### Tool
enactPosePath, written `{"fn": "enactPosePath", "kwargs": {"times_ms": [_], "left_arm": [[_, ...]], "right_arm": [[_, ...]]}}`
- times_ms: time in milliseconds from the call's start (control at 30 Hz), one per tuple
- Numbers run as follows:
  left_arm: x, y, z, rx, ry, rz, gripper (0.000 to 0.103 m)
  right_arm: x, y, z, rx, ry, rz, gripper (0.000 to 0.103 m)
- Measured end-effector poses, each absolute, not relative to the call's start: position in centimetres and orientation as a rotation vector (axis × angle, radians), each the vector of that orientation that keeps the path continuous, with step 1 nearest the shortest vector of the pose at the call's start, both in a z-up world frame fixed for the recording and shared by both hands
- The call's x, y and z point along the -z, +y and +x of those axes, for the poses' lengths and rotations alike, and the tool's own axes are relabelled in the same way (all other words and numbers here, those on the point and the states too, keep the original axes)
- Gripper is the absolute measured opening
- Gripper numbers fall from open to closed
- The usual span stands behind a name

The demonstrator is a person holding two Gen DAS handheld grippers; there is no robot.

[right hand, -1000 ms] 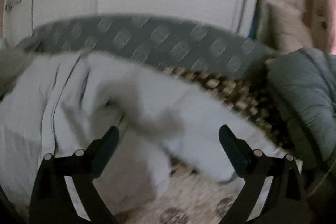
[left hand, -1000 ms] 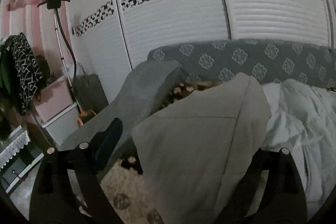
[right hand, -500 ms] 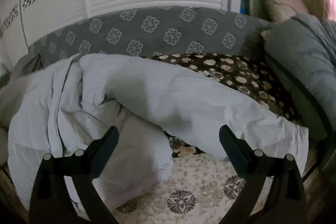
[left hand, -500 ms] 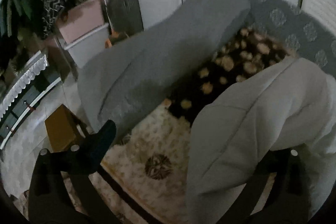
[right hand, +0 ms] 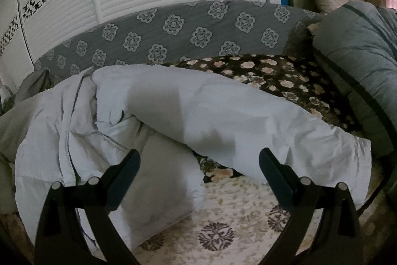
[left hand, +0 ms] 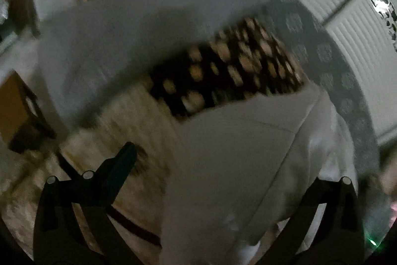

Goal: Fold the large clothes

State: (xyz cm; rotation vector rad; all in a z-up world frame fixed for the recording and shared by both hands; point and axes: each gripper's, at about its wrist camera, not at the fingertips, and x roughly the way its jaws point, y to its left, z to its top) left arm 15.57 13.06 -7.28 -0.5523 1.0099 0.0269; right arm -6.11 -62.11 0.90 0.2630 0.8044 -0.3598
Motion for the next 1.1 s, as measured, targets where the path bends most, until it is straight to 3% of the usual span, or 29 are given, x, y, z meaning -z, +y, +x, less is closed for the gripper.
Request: {"fn": "enactPosePath", "kwargs": {"times_ms": [100,300,733,1100], "left_arm": [[9.2,13.1,15.2,0.033,1.115,-0.581,0.1],[7.1,7.3,13.7,-0.092,1.001,0.026,0.1],[5.9,6.3,11.9,0.143,0.854,-0.092,0.1],[3.6,2.0,7.2,-0.005,0.625,0.414,0.1]], "right_arm": [[-0.8,-61.8,-5.9,0.35,0.815,0.252,0.096],[-0.7,-61.3,-5.8,0.344,0.827,0.23,0.096],[-0.6,-61.4,-6.0,0.352,0.845,0.227,0.097],[0.1,-61.1,-5.6,0.342,0.871,0.209,0.097]]}}
